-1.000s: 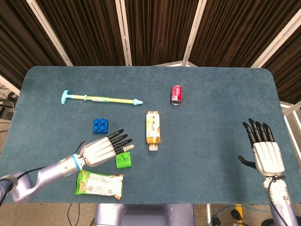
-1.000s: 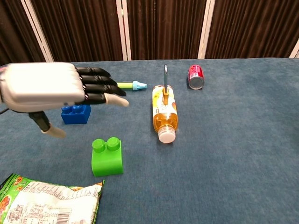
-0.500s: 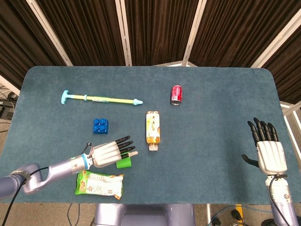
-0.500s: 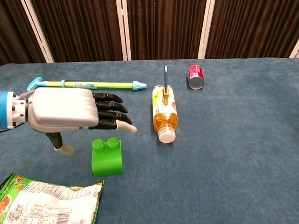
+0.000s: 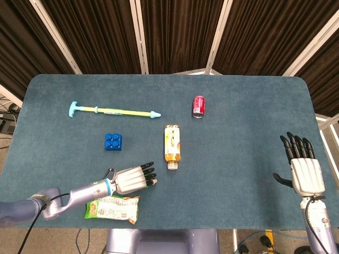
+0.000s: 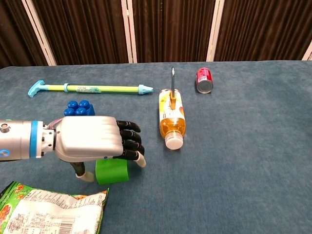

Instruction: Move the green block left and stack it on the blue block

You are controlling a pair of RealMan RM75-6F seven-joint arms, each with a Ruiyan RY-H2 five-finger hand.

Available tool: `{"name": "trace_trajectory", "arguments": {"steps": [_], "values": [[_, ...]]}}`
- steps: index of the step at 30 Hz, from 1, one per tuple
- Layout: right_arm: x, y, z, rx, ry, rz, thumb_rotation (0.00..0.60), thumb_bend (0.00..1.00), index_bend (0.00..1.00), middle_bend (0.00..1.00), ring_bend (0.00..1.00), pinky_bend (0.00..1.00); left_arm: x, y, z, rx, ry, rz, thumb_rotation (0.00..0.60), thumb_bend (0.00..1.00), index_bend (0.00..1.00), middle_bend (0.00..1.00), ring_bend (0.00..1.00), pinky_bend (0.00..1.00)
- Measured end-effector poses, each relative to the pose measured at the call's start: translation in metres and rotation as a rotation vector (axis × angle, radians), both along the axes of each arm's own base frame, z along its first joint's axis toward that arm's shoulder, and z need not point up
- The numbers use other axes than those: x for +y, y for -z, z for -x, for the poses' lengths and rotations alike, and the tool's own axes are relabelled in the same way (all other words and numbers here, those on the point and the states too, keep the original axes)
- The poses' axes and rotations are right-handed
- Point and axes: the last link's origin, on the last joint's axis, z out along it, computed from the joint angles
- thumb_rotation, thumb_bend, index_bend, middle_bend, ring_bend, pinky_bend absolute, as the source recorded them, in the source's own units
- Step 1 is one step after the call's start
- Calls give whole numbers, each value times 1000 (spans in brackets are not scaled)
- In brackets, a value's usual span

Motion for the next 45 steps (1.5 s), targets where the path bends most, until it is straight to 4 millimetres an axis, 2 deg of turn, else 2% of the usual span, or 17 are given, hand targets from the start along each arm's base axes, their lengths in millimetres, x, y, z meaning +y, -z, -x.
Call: {"name": "trace_trajectory", "arguments": {"steps": [6,11,16,22,29,35,41,45], "values": [[0,-2,0,-5,-5,4,600,0,0,0,0,0,0,6,-2,-11,-16,-4,600,110,492,491,401,346],[0,-3,0,-9,-6,4,600,0,0,0,0,0,0,4,-6,-41,-27,-20,600,126,582,570,472,432],[0,-2,0,-9,-8,-2,600,0,0,0,0,0,0,-5,-10,-86,-60,-47,600,134,590,576,475,435],[2,0,-3,-10,-18,-16,600,0,0,0,0,0,3,-32,-12,-128,-179,-155,600,160,592,578,476,435],[4,2,-6,-9,-31,-29,600,0,0,0,0,0,22,-77,-4,-181,-458,-311,600,159,587,576,475,435],[5,5,-8,-2,-37,-42,600,0,0,0,0,0,45,-106,6,-239,-711,-394,600,160,578,571,475,435],[4,9,-8,7,-34,-52,600,0,0,0,0,0,67,-118,11,-270,-895,-450,600,161,577,572,476,435],[2,10,-7,5,-24,-53,600,0,0,0,0,0,81,-116,10,-261,-968,-485,600,160,576,571,477,435]]}}
